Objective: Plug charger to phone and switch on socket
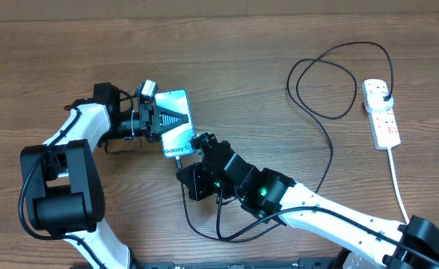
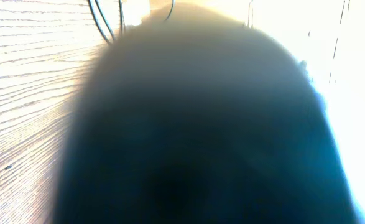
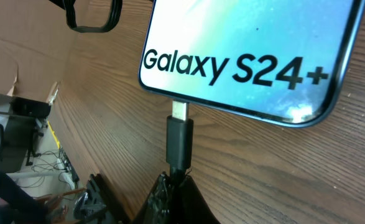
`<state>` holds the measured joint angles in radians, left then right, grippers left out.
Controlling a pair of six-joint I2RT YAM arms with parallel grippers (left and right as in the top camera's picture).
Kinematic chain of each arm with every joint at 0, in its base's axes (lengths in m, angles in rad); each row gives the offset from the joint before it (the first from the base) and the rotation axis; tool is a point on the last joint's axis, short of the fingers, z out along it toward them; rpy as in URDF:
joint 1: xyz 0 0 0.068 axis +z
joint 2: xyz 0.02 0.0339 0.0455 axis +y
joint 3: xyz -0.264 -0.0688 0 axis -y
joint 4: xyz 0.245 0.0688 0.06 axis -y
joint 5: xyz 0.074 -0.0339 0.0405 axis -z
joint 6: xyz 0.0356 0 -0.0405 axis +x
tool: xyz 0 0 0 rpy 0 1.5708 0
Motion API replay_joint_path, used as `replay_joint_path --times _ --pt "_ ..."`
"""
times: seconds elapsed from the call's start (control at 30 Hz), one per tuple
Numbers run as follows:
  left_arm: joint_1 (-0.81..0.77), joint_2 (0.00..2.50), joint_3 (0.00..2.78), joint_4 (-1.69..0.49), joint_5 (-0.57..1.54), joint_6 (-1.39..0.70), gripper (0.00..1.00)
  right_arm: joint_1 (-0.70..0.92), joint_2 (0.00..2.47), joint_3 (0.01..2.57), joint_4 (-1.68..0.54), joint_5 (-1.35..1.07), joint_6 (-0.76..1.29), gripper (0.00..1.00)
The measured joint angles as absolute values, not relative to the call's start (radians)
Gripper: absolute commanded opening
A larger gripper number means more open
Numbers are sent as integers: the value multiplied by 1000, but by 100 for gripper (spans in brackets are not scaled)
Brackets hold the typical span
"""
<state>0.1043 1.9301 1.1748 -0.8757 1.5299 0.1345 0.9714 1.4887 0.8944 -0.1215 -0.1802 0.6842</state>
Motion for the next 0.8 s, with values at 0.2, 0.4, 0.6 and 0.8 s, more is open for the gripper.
replay_joint_path --times 0.2,0.4,0.6,0.8 --pt "104 1930 1175 -873 1530 134 4 957 1489 894 -154 -179 684 4" --pt "104 1930 1175 -863 1530 134 4 949 1489 894 -146 -188 684 4" --pt "104 1930 1175 -811 1530 127 4 949 1489 894 -130 -242 672 4" --pt "104 1930 1175 -780 1530 96 4 948 1489 894 -133 -267 661 4"
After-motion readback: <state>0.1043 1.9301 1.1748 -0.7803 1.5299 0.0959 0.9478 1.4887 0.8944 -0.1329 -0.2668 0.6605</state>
